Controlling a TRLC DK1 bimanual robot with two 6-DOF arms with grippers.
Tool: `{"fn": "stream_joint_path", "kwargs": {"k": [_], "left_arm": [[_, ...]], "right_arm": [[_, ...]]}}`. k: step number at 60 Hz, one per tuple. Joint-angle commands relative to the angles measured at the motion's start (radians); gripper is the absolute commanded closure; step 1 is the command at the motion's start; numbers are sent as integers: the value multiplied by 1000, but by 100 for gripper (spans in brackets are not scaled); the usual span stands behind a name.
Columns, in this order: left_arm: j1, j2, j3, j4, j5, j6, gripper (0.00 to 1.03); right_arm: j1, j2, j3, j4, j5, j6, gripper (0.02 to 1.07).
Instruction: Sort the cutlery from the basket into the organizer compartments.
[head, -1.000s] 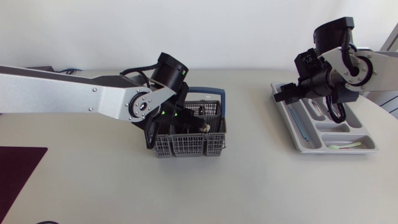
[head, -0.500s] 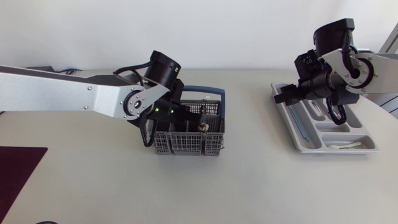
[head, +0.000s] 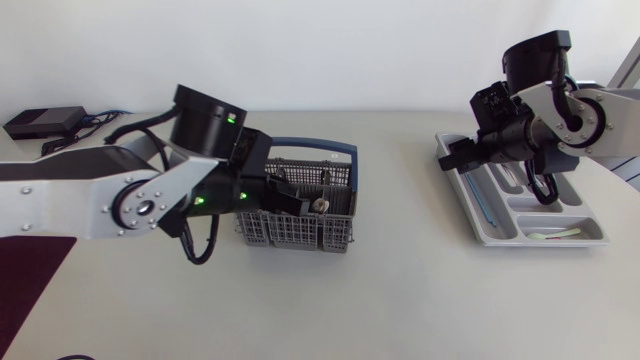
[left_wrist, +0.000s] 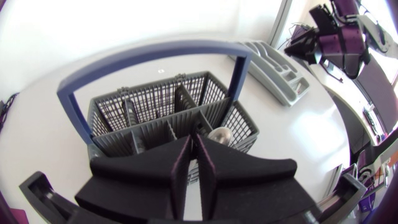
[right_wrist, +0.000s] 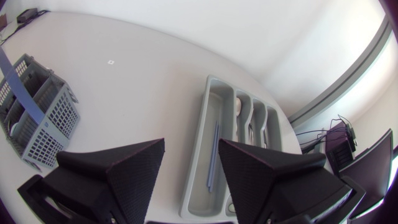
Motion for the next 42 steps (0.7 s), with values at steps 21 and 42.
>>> {"fn": "stream_joint_path", "kwargs": {"k": [21, 42], "left_arm": [[43, -315, -37, 43, 195, 37, 96], [194, -267, 19, 11, 699, 5, 98]], "right_arm": [[97, -176, -67, 22, -69, -67, 43], [178, -397, -172, -14, -440, -139, 43]]}}
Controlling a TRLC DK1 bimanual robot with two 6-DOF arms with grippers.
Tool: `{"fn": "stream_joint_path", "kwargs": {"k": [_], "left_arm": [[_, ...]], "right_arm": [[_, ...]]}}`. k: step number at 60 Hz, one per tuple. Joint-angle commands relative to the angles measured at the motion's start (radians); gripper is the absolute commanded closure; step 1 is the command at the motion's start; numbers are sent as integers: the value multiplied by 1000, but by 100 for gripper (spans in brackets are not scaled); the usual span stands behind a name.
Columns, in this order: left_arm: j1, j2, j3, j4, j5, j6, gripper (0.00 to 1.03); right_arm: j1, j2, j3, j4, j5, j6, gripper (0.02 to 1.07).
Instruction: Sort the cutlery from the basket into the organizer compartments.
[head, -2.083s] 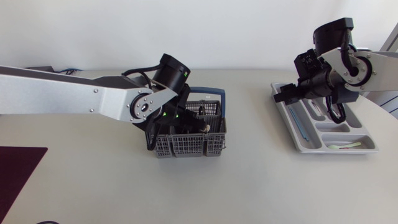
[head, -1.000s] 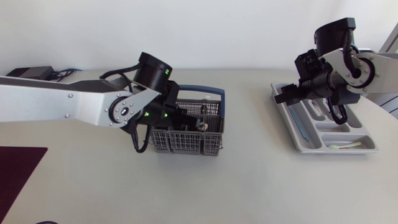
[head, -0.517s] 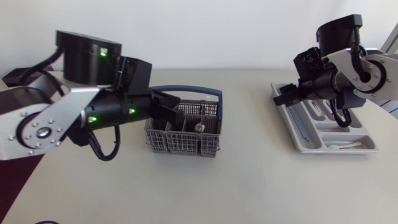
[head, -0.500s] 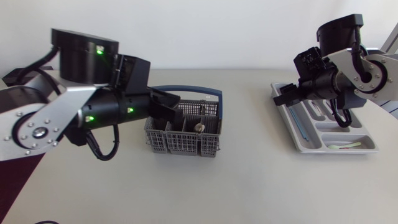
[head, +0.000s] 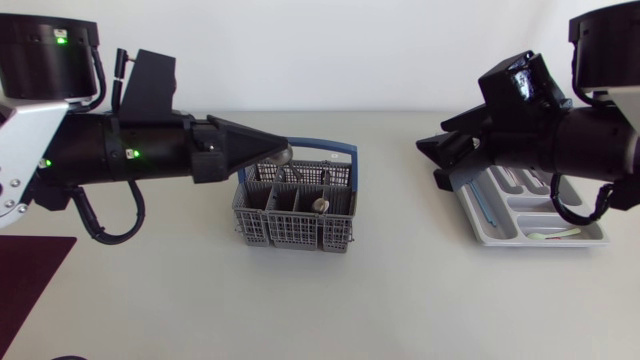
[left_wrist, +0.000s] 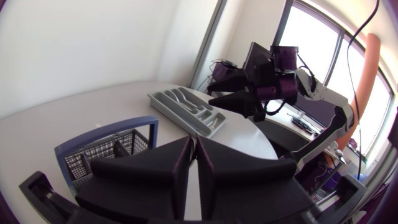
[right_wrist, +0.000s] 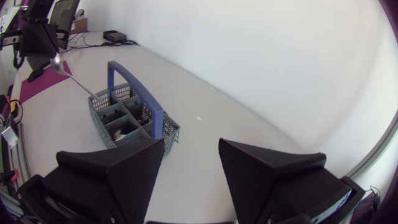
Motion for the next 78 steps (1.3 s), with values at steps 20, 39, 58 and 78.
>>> {"fn": "stream_joint_path", "kwargs": {"k": [20, 39, 58, 78], "left_arm": [[-24, 178, 85, -20, 310, -2, 100], [-83, 265, 166, -102, 416, 26, 100], [-142, 287, 206, -168, 422, 46, 100], [-148, 281, 212, -196, 434, 48, 100]], "right_arm": [[44, -116, -162, -58, -326, -124, 43], [152, -163, -205, -108, -453, -199, 43], [214, -124, -210, -36, -448, -217, 53], [244, -78, -202, -6, -444, -206, 90]]}}
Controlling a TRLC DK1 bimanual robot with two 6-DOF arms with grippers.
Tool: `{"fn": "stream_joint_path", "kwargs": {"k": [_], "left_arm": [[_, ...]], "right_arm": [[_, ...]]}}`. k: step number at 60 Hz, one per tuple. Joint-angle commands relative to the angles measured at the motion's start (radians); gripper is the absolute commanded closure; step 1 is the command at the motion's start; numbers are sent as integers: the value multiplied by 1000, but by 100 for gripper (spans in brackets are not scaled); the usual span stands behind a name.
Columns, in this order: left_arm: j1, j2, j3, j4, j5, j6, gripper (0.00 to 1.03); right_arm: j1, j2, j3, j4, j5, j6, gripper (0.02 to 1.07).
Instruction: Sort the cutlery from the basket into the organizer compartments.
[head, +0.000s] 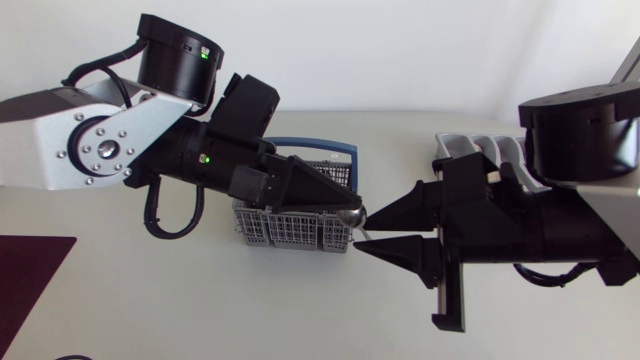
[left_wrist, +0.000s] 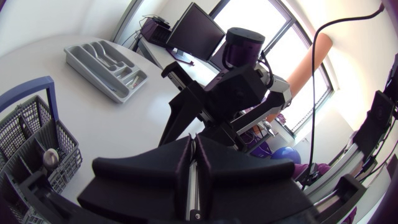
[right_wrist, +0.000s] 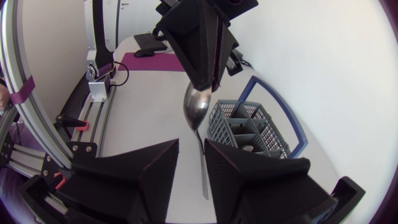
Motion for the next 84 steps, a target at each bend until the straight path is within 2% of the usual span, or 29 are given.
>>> {"fn": "stream_joint_path", "kwargs": {"k": [1, 23, 25, 31, 32, 33, 39, 44, 47, 49, 53, 57, 61, 62, 64, 71, 84], "left_arm": [[-6, 7, 29, -12, 25, 16, 100], [13, -13, 26, -30, 31, 17, 99], [22, -16, 30, -32, 31, 16, 88], [45, -37, 39, -27, 29, 12, 38], [48, -39, 41, -27, 29, 12, 33], [54, -45, 46, -27, 26, 9, 24], [77, -70, 62, -16, -18, -4, 8], [100, -80, 81, -3, -66, -27, 6], [117, -91, 84, 17, -127, -35, 6], [117, -91, 85, 28, -210, -34, 6], [119, -91, 85, 31, -273, -18, 6], [103, -79, 92, -13, -396, 65, 6], [76, -66, 90, -52, -475, 141, 6], [62, -56, 87, -62, -538, 177, 6], [53, -48, 82, -70, -574, 204, 6], [39, -27, 76, -82, -618, 241, 6], [2, 4, 72, -113, -684, 302, 6]], "right_arm": [[12, 22, -14, 10, 3, -4, 92], [38, 46, -5, 16, 19, 30, 101], [38, 43, -6, 8, 19, 30, 101], [38, 26, -10, -13, 29, 30, 101], [38, 22, -10, -18, 31, 30, 101], [38, 19, -11, -21, 32, 30, 101], [17, -6, -16, -53, 40, 19, 101], [-14, -20, -22, -84, 43, -6, 101], [-57, -34, -33, -110, 45, -41, 101], [-86, -43, -43, -118, 45, -67, 101], [-164, -46, -60, -128, 39, -127, 101], [-267, -46, -83, -139, 17, -208, 101], [-379, -46, -105, -138, -11, -294, 101], [-416, -41, -109, -138, -23, -322, 101], [-465, -34, -114, -138, -37, -368, 101], [-643, 17, -117, -139, -103, -514, 101], [-908, 184, -106, -107, -142, -830, 101]]}}
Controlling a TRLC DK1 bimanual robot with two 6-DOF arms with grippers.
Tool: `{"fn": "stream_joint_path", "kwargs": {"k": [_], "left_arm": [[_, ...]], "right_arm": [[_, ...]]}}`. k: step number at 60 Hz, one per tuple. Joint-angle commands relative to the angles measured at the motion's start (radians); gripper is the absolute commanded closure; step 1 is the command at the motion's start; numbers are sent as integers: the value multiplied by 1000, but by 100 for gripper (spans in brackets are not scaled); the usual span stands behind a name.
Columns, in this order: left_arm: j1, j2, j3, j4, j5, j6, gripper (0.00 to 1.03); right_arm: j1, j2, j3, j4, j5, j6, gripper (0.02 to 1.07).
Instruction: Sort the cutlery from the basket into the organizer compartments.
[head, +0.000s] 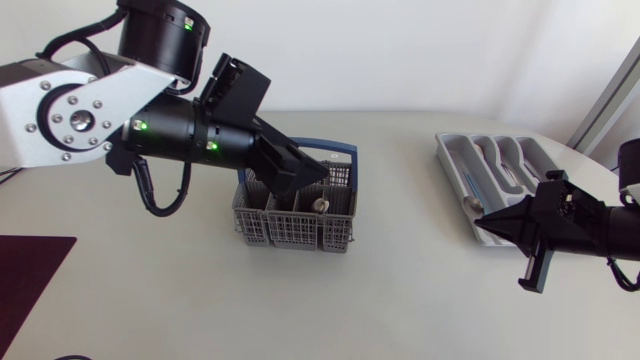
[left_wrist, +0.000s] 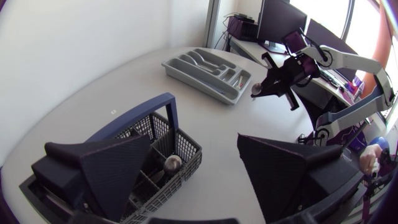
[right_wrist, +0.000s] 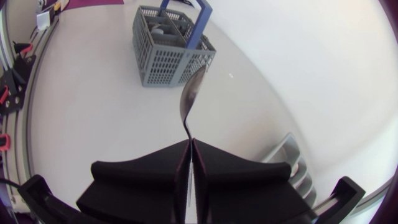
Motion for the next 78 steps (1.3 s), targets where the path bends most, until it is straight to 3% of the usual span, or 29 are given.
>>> {"fn": "stream_joint_path", "kwargs": {"k": [1, 32, 44, 54, 62, 78], "left_arm": [[-15, 26, 5, -12, -21, 39, 6], [-49, 81, 40, -35, -109, 97, 6], [-77, 103, 57, -40, -145, 96, 6], [-88, 109, 66, -46, -159, 96, 6], [-92, 109, 66, -52, -164, 96, 6], [-94, 99, 64, -64, -174, 102, 6]], "right_arm": [[-83, 78, -6, 25, -25, -158, 101], [-443, 588, 225, 255, -30, -560, 101], [-481, 742, 282, 412, 6, -597, 101], [-489, 791, 296, 459, 43, -627, 101], [-477, 840, 255, 616, 104, -663, 101], [-455, 826, 172, 656, 164, -735, 99]]}}
